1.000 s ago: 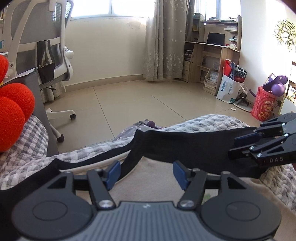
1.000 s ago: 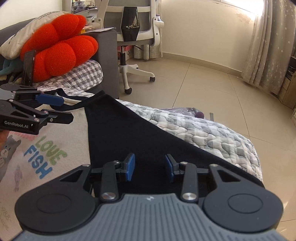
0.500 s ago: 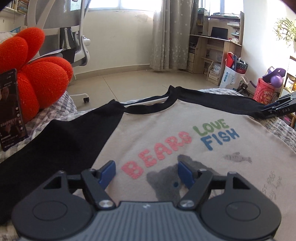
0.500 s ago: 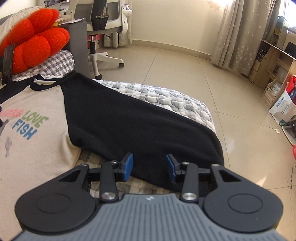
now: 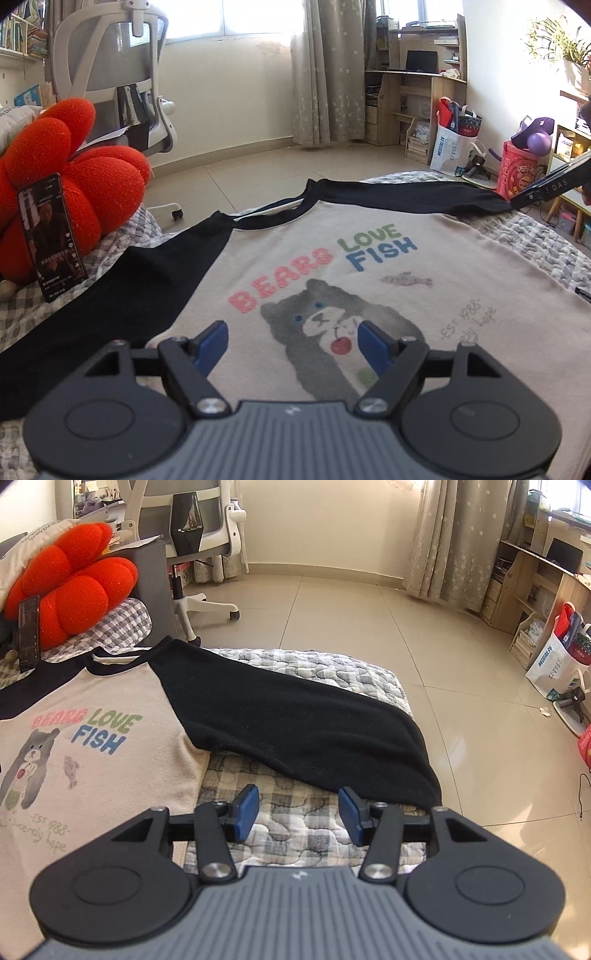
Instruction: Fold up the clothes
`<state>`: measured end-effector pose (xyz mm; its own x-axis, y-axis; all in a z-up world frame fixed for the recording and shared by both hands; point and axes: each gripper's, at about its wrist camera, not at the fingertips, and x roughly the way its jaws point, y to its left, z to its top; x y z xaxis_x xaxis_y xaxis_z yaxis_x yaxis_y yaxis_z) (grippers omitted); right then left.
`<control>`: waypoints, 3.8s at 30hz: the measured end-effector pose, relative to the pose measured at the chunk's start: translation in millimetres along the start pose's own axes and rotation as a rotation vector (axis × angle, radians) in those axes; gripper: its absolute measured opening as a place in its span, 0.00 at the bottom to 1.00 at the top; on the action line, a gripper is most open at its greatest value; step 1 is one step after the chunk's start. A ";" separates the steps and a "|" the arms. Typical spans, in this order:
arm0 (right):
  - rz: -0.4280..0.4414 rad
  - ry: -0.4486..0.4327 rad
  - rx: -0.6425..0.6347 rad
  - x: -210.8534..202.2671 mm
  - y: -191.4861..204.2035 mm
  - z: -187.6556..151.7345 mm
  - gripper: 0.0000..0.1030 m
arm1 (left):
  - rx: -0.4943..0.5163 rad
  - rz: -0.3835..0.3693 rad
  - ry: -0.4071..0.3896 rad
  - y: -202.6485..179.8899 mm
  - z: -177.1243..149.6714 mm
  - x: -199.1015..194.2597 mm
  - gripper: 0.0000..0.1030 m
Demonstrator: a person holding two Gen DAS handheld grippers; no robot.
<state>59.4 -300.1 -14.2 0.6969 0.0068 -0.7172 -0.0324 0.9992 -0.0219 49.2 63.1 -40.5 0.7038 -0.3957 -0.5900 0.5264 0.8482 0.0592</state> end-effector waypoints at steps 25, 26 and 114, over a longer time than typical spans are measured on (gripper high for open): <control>0.044 0.004 0.108 -55.2 -4.1 -39.6 0.65 | -0.132 0.110 0.091 -14.0 -42.5 -90.7 0.88; 0.046 0.000 0.115 -56.0 -4.2 -39.0 0.66 | -0.141 0.118 0.088 -15.3 -36.6 -88.2 0.90; -0.326 -0.530 -0.071 50.1 65.5 25.9 0.08 | -0.460 0.077 0.071 -10.9 42.6 92.3 0.97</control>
<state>110.8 -233.3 -33.6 0.9390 -0.2618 -0.2232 0.2072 0.9483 -0.2405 128.8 2.3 -61.3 0.6895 -0.3136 -0.6528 0.1966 0.9486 -0.2481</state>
